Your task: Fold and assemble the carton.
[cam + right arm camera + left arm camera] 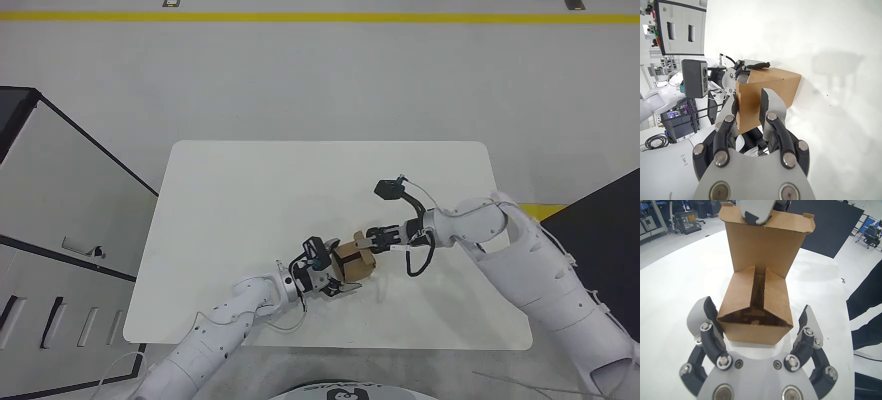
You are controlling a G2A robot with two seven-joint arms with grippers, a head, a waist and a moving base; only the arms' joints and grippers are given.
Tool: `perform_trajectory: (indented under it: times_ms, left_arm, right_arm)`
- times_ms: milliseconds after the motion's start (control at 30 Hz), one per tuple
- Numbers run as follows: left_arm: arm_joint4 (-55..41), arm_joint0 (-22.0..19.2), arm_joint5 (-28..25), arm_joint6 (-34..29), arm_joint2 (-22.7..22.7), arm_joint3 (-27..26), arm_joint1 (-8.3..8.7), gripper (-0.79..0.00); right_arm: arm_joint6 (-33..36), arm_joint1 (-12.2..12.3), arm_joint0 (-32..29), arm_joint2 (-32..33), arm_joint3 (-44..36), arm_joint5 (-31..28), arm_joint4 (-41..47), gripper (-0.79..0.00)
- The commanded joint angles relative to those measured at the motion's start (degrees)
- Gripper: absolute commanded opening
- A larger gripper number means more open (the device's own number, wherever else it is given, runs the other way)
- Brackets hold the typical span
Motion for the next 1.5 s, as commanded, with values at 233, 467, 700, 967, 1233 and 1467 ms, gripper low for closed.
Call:
perform_trajectory:
  times_ms: [233,467,700,967,1233,1467]
  left_arm:
    - [-0.2,-0.1,-0.1,0.0,0.0,0.3,0.05,0.0]
    - [-0.2,-0.1,-0.3,0.0,0.0,0.3,0.06,0.0]
    - [-0.2,-0.1,-0.3,0.0,0.0,0.3,0.06,0.0]
    - [-0.2,-0.1,-0.3,0.0,0.0,0.3,0.06,0.0]
    - [-0.2,-0.1,-0.3,0.0,0.0,0.3,0.06,0.0]
    - [-0.2,-0.1,-0.3,0.0,0.0,0.3,0.06,0.0]
  right_arm:
    - [0.3,-0.9,2.2,-2.6,-0.2,1.8,-2.4,-0.588]
    - [0.4,-1.3,3.0,-3.6,-0.4,2.9,-3.9,-0.597]
    - [1.2,-1.7,4.0,-5.0,-1.2,3.7,-6.2,-0.613]
    - [2.7,-2.4,5.9,-7.2,-1.6,4.3,-9.0,-0.548]
    - [4.0,-3.2,7.6,-9.3,-1.8,5.5,-11.5,-0.496]
    - [4.3,-4.0,8.6,-10.8,-1.1,5.9,-12.1,-0.591]
